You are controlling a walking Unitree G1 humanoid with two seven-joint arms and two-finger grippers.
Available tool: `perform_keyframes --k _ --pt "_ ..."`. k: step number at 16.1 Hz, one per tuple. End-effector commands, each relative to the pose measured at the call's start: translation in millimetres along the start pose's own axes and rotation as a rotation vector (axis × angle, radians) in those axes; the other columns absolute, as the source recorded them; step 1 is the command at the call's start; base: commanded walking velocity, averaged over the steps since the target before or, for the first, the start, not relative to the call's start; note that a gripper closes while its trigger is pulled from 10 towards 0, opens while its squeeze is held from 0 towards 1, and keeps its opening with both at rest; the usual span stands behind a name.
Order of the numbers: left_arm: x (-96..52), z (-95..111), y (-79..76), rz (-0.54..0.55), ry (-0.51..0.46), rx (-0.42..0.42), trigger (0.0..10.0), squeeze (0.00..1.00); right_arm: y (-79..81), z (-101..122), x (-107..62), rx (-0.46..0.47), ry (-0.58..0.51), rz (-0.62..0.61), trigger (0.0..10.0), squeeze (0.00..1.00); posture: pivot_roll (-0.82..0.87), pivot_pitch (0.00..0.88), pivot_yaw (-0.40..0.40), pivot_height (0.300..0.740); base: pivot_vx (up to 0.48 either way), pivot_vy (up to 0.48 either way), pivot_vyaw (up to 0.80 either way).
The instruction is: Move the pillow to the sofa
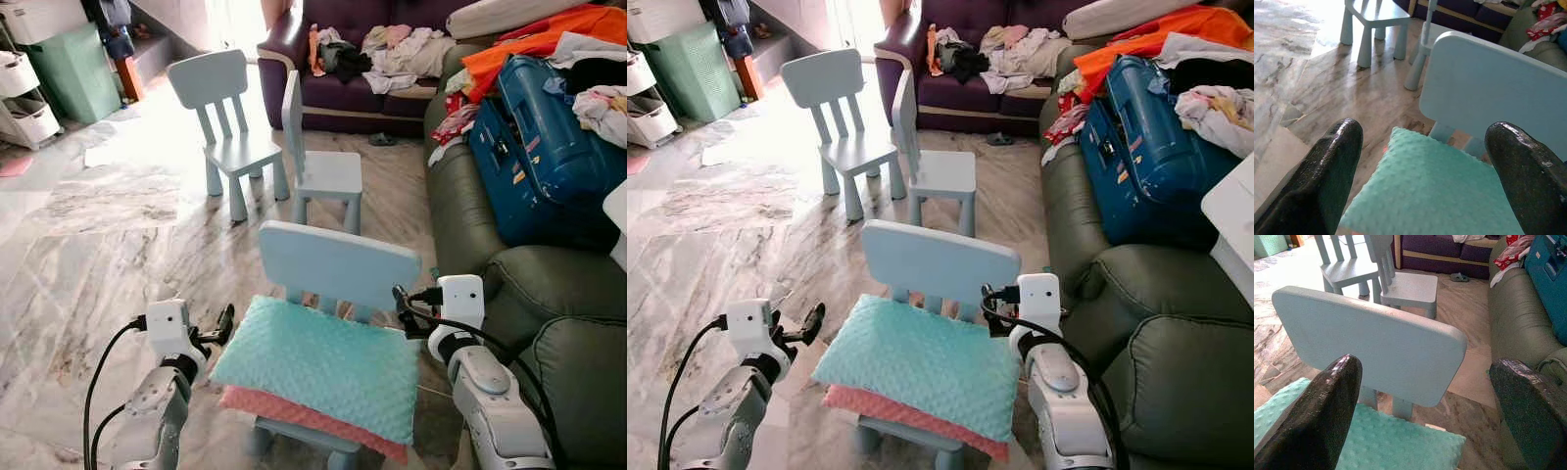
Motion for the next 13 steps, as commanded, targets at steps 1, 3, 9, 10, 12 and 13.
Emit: perform_keyframes --k 1,3,9,10,12,13 --pt "-2.1 1 1.7 0.012 -0.005 0.033 10.0 0.00 -0.4 5 -1.4 -0.007 -0.016 0.001 10.0 0.00 -0.06 0.054 0.000 0.740 0.000 0.000 0.00" --pt "-3.9 1 1.7 0.008 -0.007 0.034 10.0 0.00 0.0 5 -1.7 -0.008 -0.016 0.002 10.0 0.00 -0.06 0.056 0.001 0.740 0.000 0.000 0.00" --pt "-22.5 -13 12.9 0.023 0.025 0.095 10.0 0.00 -1.7 -15 -17.8 -0.002 0.043 0.007 10.0 0.00 -0.04 0.093 0.016 0.740 0.000 0.000 0.00" --pt "-26.3 -17 14.9 0.027 0.037 0.102 10.0 0.00 -3.2 -18 -21.3 -0.003 0.051 0.006 10.0 0.00 -0.04 0.104 0.018 0.740 0.000 0.000 0.00" --pt "-35.0 -22 16.9 0.030 0.054 0.111 10.0 0.00 -7.6 -24 -29.8 -0.005 0.073 -0.002 10.0 0.00 -0.04 0.132 0.020 0.740 0.000 0.000 0.00" --pt "-39.6 -24 17.7 0.033 0.063 0.109 10.0 0.00 -8.9 -26 -34.5 -0.005 0.085 -0.002 10.0 0.00 -0.04 0.157 0.020 0.740 0.000 0.000 0.00"
Point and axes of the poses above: a point about 5 cm out from each wrist's last joint towards the gripper, its own x axis pointing out of the wrist towards the gripper, its own z axis along the axis of the wrist's last joint, y = z × x, the point moved 4 cm from there along x, pointing out of the wrist towards the gripper, and after that the axes turned 12 degrees about x, right-handed, at the moved point
